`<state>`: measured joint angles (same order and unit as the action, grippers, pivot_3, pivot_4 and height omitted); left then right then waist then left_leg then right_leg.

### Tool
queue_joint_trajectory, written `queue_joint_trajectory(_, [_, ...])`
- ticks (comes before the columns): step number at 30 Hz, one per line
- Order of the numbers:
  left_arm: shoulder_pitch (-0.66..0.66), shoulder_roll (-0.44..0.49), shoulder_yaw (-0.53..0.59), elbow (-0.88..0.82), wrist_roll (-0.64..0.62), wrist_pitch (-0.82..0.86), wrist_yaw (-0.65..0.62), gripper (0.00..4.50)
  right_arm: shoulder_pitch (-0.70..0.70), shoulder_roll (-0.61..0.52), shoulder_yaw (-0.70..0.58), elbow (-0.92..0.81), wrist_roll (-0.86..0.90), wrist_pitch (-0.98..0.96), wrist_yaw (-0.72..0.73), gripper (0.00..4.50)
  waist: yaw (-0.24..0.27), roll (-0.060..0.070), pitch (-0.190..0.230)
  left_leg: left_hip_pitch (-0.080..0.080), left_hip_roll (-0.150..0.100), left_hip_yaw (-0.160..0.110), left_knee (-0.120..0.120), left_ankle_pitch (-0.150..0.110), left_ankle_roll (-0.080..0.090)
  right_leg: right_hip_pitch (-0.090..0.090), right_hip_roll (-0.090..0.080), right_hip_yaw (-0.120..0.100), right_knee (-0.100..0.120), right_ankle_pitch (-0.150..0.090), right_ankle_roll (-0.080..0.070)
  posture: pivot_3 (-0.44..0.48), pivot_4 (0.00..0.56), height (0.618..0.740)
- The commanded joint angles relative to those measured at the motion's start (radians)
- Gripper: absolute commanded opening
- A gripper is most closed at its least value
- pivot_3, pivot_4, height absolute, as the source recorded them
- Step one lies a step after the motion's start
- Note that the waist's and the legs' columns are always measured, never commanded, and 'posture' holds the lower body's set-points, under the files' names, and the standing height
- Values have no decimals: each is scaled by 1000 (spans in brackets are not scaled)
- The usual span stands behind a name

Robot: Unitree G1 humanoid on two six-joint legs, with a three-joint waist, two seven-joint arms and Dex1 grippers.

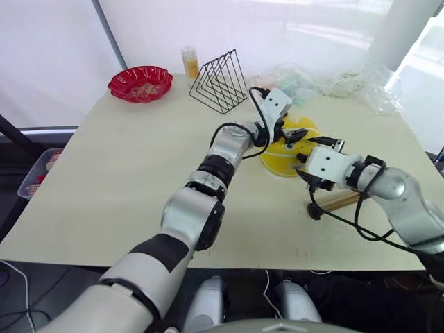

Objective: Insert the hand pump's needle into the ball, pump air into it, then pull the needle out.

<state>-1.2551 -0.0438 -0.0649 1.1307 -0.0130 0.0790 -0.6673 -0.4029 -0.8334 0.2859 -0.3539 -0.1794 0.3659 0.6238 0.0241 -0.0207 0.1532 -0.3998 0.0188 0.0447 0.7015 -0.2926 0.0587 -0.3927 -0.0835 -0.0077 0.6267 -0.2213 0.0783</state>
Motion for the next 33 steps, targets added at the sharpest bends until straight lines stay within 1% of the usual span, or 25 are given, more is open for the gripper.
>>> queue_joint_trajectory(1, [44,-23,-19,62,27,62,9,4500,-24,-2,-2,15,-64,-60,7,4362,0,0,0,0,0,-1,0,0,0,1,0,-2,0,0,0,0,150,737])
queue_joint_trajectory(3, [44,-24,-15,62,29,63,9,4500,-24,3,-2,23,-79,-77,13,4362,0,0,0,0,0,-3,0,0,0,1,0,-4,0,0,0,0,150,737])
queue_joint_trajectory(4, [44,-25,-13,63,30,63,10,4500,-22,6,-4,24,-86,-82,16,3756,0,0,0,0,0,-4,0,1,-1,2,0,-5,0,0,0,0,150,737])
queue_joint_trajectory(5, [44,-25,-11,64,30,63,10,4500,-19,4,-2,25,-95,-90,25,3489,0,0,0,0,0,-5,0,2,-4,2,0,-6,0,0,-1,0,150,737])
queue_joint_trajectory(7, [44,-26,-9,65,31,63,11,4500,-11,8,-6,23,-104,-96,34,2609,0,0,0,0,0,-6,0,3,-4,4,0,-7,-1,0,0,0,150,737])
queue_joint_trajectory(8, [44,-26,-9,65,31,63,12,4500,-8,12,-9,22,-107,-97,36,1972,0,0,0,0,0,-7,0,2,-4,4,0,-8,-1,0,0,0,150,737])
queue_joint_trajectory(9, [44,-26,-8,65,30,63,12,4500,-5,16,-13,20,-110,-96,37,1622,0,0,0,0,0,-8,0,2,-4,5,0,-9,-2,0,0,0,150,737])
queue_joint_trajectory(10, [45,-26,-6,66,29,63,14,4500,-2,19,-15,17,-111,-97,37,1622,0,0,0,0,0,-9,0,2,-4,6,-1,-10,-2,0,-1,0,150,737])
queue_joint_trajectory(11, [47,-27,-6,66,30,60,16,4500,2,21,-18,12,-112,-96,36,1501,0,0,0,0,0,-10,0,2,-4,6,-1,-11,-2,0,-1,0,150,737])
queue_joint_trajectory(13, [51,-28,-6,67,31,57,20,4500,7,20,-21,6,-116,-96,37,778,0,0,0,0,0,-11,0,2,-4,6,-1,-12,-2,0,-1,0,150,737])
queue_joint_trajectory(15, [64,-32,-7,73,35,49,37,4500,22,22,-40,-6,-115,-88,32,363,-1,0,0,0,0,-14,0,2,-4,8,-1,-16,-2,-1,-2,0,150,737])
queue_joint_trajectory(18, [94,-31,-14,89,50,26,81,4500,39,25,-62,-30,-113,-76,36,363,6,1,0,0,-1,-24,0,3,-5,11,-2,-20,-2,-2,-3,0,150,737])
queue_joint_trajectory(27, [143,-44,-17,125,68,-6,158,4500,115,13,-125,-152,-115,-9,64,363,23,2,-1,1,-4,-26,0,3,-5,12,-4,-21,-2,-2,-3,0,150,737])
queue_joint_trajectory(30, [151,-45,-25,132,79,-18,166,4500,147,6,-147,-190,-113,8,69,363,28,2,-1,1,-5,-26,0,3,-5,12,-5,-21,-2,-2,-2,0,150,737])
queue_joint_trajectory(33, [163,-47,-36,142,93,-33,177,4500,199,-13,-200,-247,-100,26,86,363,31,3,-2,1,-6,-28,0,3,-5,13,-6,-22,-2,-3,-2,0,150,737])
